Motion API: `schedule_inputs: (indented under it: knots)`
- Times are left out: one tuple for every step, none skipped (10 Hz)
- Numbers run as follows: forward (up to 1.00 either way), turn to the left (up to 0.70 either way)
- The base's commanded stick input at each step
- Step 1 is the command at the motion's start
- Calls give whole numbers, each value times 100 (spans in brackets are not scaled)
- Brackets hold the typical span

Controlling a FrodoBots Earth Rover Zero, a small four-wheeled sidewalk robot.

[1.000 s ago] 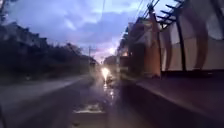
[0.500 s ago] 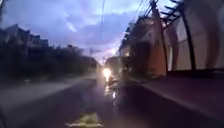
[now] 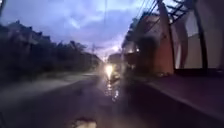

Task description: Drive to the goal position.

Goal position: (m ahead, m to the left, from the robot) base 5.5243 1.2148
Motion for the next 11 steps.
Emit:
schedule_inputs:
  knots:
    - [70, 0]
    - [70, 0]
    - [70, 0]
    - [70, 0]
    - [70, 0]
    - [70, 0]
    - [70, 0]
    - [70, 0]
    - [70, 0]
    - [70, 0]
    - [70, 0]
